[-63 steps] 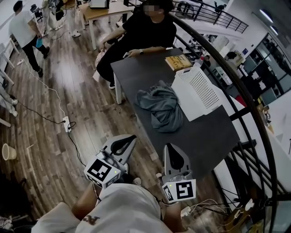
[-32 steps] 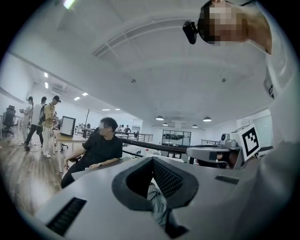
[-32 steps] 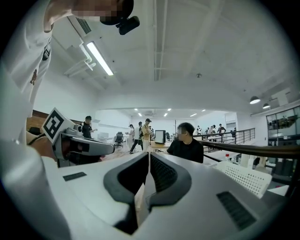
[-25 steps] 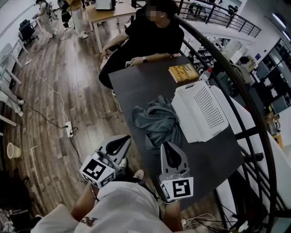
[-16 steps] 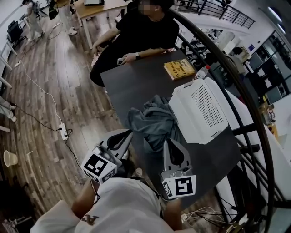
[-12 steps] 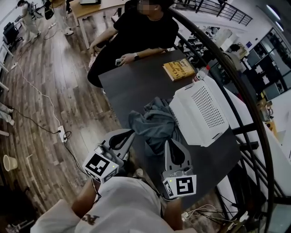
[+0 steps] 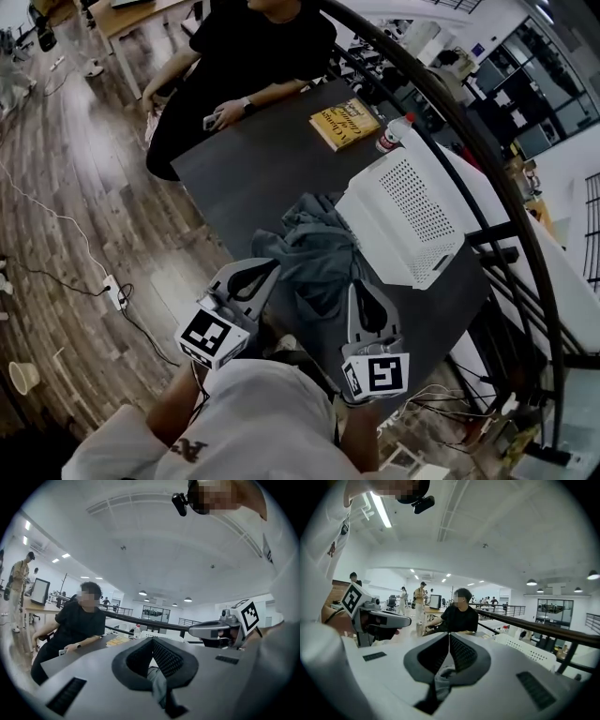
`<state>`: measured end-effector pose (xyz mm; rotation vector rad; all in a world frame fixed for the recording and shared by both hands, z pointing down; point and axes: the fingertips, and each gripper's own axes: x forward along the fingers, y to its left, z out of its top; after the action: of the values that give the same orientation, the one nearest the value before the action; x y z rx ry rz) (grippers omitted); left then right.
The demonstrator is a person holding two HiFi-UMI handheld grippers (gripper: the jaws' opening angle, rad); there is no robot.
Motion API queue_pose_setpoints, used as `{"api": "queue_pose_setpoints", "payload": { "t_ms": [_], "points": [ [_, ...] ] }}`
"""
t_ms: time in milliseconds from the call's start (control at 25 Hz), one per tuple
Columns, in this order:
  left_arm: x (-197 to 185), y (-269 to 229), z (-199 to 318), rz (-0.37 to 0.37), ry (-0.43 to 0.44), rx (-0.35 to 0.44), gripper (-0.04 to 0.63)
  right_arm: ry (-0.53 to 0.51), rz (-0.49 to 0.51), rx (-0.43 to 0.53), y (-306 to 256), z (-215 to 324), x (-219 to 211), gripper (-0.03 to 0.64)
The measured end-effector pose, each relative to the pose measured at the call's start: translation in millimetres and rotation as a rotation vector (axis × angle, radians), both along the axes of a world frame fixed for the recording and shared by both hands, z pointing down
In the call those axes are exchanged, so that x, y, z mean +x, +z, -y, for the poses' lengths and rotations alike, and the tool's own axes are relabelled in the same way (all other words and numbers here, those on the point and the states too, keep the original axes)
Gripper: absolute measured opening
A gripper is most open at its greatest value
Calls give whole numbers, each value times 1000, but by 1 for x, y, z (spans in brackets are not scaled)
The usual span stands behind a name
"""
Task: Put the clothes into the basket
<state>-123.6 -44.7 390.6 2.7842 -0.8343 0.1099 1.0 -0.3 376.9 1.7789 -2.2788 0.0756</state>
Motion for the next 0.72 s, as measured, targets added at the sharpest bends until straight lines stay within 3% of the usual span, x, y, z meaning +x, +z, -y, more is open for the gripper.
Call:
{"api": "queue_pose_setpoints", "payload": {
  "t_ms": [320,720],
  "points": [
    [31,22,4,10,106,-24,-8,82,-70,-102,35,-7,28,21],
    [58,41,-2,54,132,-44,-8,-3,-152,-209,84,2,43,21]
  ]
}}
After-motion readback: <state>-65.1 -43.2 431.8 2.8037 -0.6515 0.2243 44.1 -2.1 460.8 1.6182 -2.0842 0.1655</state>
